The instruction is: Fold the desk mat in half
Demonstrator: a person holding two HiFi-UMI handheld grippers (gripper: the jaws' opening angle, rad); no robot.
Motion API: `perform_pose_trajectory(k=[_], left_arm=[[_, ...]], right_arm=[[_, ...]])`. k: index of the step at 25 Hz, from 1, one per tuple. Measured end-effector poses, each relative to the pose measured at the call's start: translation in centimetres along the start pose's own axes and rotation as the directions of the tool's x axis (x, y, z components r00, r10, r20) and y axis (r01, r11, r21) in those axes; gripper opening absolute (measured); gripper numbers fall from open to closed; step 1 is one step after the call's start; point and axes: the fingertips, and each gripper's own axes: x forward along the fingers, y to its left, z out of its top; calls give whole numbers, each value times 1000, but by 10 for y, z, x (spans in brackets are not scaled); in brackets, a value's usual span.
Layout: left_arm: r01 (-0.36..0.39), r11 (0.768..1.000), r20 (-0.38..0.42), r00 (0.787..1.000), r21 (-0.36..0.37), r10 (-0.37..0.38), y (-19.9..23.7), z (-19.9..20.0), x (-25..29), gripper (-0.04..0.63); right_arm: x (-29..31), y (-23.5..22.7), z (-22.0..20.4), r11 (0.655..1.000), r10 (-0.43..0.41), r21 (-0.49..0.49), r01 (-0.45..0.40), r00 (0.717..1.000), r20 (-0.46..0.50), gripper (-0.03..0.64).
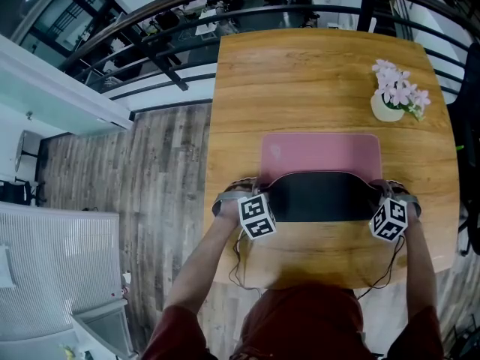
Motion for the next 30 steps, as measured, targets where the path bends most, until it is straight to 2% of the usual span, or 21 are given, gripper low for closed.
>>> perform_pose_trajectory(k=[12,20,30], left_arm=[[-17,1000,-17,1000,5,18,29,8,16,35],[-25,1000,-20,999,4,25,46,9,28,35],[-74,997,-16,997,0,74,83,13,43,35]], right_arm=[[13,-26,-6,1000,-28,8,28,1000,9,61],[22,-47,-5,999,-52,11,52,999,16,52],[39,-81,0,996,-91,14,90,995,29,51]])
